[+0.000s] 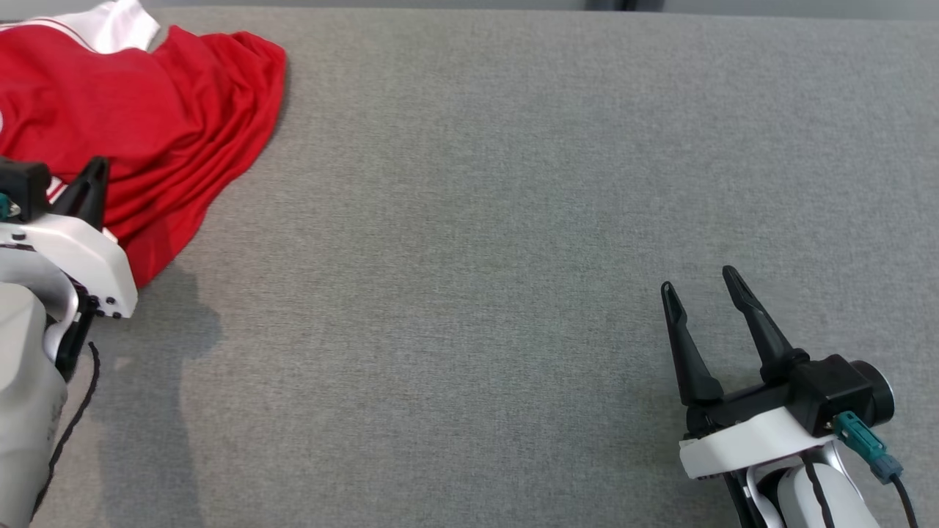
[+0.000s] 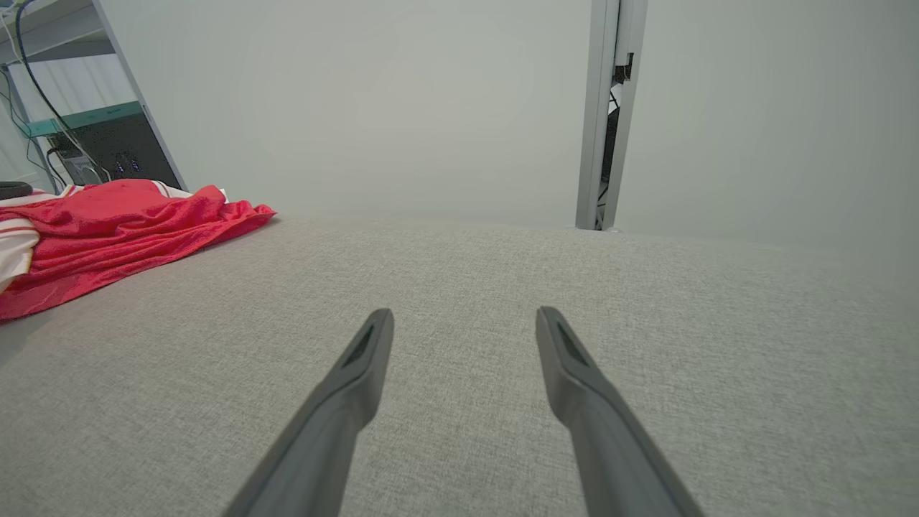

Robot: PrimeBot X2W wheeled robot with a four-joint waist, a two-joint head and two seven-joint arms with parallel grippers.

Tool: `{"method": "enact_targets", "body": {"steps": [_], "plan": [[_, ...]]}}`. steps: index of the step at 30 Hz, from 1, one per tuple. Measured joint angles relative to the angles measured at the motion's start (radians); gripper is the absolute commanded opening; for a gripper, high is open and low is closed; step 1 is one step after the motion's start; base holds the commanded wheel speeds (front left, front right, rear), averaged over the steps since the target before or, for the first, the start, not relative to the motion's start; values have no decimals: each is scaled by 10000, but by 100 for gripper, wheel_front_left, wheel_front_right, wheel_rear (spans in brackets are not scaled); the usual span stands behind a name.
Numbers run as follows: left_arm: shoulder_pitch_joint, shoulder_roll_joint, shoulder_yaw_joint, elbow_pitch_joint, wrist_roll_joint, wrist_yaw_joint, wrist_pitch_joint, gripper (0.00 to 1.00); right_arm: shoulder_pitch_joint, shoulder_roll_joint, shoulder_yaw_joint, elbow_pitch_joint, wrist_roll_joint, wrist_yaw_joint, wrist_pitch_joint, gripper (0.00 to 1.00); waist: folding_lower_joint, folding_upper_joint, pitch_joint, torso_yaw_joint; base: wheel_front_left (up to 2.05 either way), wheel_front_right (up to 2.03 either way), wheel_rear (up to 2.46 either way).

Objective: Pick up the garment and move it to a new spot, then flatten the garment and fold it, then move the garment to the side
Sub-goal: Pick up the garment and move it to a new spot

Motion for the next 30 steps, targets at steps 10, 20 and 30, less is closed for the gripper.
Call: {"method": "enact_targets", "body": {"steps": [10, 20, 30], "plan": [[312, -15, -247, -527, -81, 2, -291, 0, 109, 2, 31, 71, 134, 0, 0, 100, 1, 0, -464, 388, 0, 0, 0], [1709, -307, 1039, -2938, -596, 604, -738, 100, 639, 2, -263, 63, 226, 0, 0, 100, 0, 0, -1208, 426, 0, 0, 0], [6093, -1310, 3430, -7509, 339, 1116, -754, 100, 1381, 2, -669, -326, 71, 0, 0, 100, 0, 0, -2415, 312, 0, 0, 0]]}}
